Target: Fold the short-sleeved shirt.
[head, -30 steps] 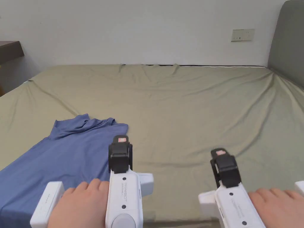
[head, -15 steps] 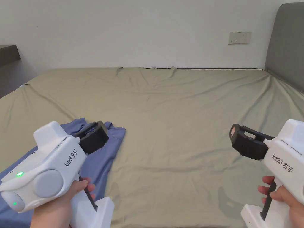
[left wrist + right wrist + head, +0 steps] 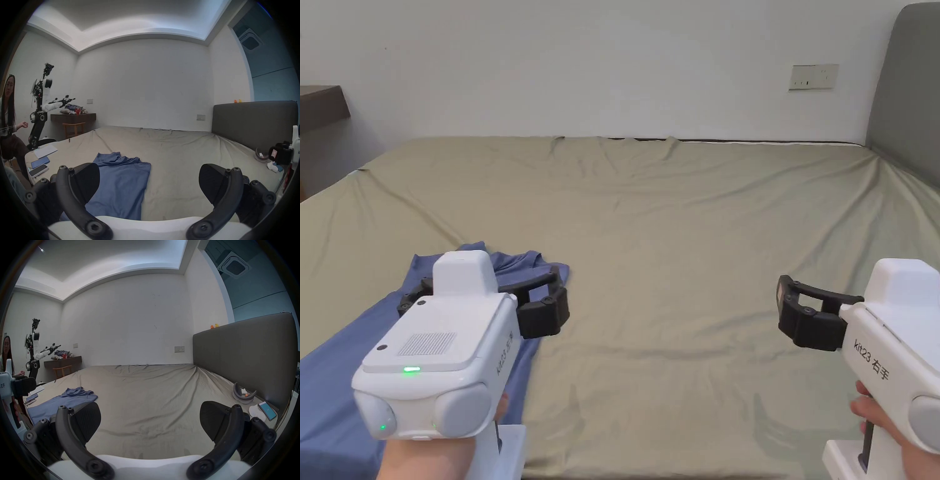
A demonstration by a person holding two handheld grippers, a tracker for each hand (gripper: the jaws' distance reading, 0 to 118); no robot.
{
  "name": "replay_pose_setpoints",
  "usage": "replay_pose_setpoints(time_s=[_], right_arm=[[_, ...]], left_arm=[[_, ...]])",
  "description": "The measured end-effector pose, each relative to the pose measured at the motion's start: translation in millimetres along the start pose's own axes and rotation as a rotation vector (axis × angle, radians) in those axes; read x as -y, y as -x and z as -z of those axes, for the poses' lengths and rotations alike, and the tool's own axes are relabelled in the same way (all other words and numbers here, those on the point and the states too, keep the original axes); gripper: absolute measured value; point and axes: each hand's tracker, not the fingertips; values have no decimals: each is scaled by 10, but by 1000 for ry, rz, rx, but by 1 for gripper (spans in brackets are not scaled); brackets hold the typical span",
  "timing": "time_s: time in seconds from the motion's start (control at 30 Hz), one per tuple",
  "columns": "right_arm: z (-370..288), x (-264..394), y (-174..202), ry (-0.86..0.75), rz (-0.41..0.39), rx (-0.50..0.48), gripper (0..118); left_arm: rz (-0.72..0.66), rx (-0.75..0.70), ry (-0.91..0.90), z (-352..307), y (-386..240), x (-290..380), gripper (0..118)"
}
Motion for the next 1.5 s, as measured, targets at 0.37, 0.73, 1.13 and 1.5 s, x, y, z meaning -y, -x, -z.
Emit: replay_pose_setpoints(time_s=[0.37,0.73,1.13,1.5], right_arm=[[-3,-7,-102,-5,63,34,118],[-65,-7,6,-8,22,43,118],[-39,-38,50,43,-28,27,111],[-86,-82,80,49,-45,23,0]], left_arm=[[-1,32,19,1,-50,16,118],[25,16,13,12,-73,16,118],[32,28,32,-7,-61,1,106],[-2,4,90,25,55,-17,0]])
